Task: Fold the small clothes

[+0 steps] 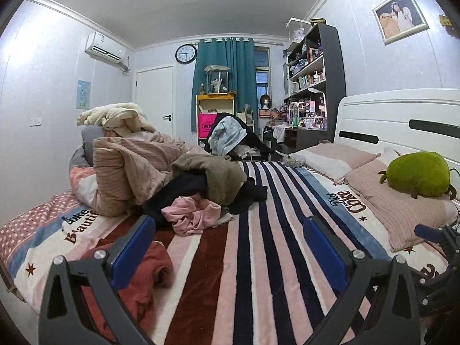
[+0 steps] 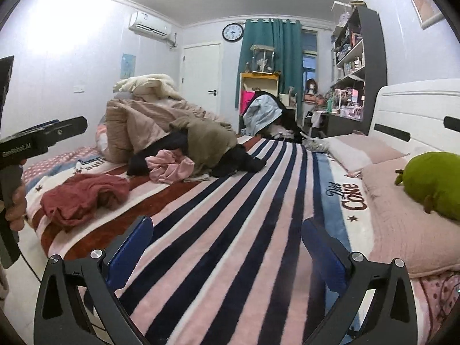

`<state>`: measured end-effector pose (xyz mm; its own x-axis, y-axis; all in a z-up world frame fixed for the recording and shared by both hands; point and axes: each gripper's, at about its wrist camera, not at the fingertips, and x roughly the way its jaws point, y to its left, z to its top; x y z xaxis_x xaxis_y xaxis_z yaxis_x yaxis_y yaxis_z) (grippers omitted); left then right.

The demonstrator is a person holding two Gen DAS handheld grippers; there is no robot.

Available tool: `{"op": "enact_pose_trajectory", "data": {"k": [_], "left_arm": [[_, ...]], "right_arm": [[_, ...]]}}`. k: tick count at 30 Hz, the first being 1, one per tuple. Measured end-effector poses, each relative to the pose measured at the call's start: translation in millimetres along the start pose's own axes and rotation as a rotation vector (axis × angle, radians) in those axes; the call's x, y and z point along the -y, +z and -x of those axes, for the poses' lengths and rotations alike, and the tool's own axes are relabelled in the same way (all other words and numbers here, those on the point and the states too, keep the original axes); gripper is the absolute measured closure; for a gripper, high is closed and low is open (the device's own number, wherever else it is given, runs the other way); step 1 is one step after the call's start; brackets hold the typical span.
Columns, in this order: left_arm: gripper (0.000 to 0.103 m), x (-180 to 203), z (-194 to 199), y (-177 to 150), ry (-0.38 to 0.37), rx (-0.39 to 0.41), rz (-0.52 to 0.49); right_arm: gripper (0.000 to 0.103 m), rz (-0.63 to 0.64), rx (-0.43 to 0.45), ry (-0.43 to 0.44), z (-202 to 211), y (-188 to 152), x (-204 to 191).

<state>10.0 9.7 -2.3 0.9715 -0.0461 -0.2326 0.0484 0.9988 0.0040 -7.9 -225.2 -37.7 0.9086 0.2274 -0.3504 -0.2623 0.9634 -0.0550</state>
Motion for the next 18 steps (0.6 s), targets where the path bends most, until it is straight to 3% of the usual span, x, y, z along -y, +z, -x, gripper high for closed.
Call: {"op": "enact_pose_trajectory", "data": {"k": [18], "left_arm": [[0.001, -14, -5, -2, 0.017, -0.004, 0.011]], "right_arm": [[0.000, -0.017, 0.043, -0.004, 6, 12, 4]]}}
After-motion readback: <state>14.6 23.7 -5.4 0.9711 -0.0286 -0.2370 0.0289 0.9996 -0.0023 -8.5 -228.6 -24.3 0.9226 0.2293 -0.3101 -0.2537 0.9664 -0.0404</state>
